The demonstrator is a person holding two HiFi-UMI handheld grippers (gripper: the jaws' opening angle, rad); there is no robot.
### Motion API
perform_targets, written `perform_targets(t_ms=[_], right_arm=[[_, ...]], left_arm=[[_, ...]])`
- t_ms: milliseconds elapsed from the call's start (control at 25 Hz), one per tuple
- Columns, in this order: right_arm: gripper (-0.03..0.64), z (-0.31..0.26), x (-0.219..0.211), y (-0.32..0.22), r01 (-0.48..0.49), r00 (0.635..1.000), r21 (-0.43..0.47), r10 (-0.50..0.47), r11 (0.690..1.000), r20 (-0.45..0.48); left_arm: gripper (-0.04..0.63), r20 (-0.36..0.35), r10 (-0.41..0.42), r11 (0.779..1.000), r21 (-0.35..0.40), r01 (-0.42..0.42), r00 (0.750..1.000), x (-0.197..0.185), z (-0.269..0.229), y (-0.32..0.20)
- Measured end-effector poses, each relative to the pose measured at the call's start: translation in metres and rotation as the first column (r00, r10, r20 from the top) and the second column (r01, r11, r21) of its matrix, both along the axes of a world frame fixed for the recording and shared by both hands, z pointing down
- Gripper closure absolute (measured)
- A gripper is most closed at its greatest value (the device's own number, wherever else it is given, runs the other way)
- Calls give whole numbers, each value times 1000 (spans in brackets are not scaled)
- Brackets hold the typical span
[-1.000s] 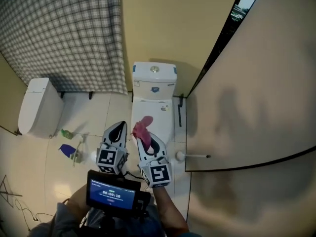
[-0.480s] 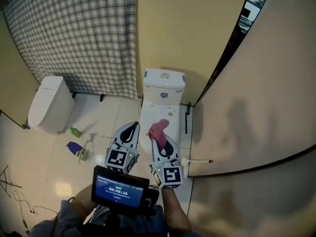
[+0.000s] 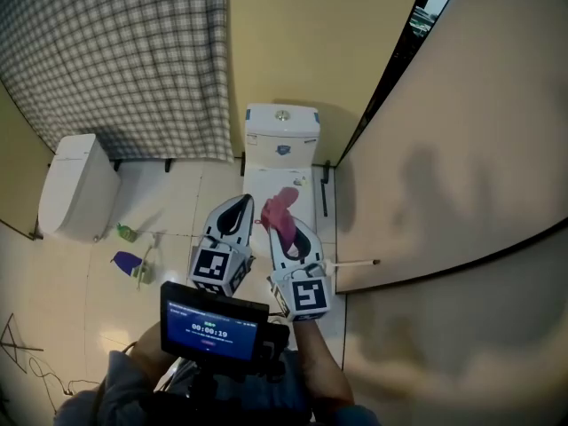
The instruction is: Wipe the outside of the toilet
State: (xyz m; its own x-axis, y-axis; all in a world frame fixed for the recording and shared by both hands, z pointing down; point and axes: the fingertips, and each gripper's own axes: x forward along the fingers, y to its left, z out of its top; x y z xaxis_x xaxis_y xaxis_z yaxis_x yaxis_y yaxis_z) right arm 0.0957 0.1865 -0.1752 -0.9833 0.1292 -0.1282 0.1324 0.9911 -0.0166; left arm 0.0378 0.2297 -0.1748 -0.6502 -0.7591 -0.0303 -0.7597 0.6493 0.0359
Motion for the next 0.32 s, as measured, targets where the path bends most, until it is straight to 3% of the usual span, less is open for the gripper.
perform_targets(t_ms=[320], right_arm=[[528,3,-3,-12,-56,998,7,56,998,5]], left_arm=[[591,-19,33,999,9,-33,999,-4,6,-6]])
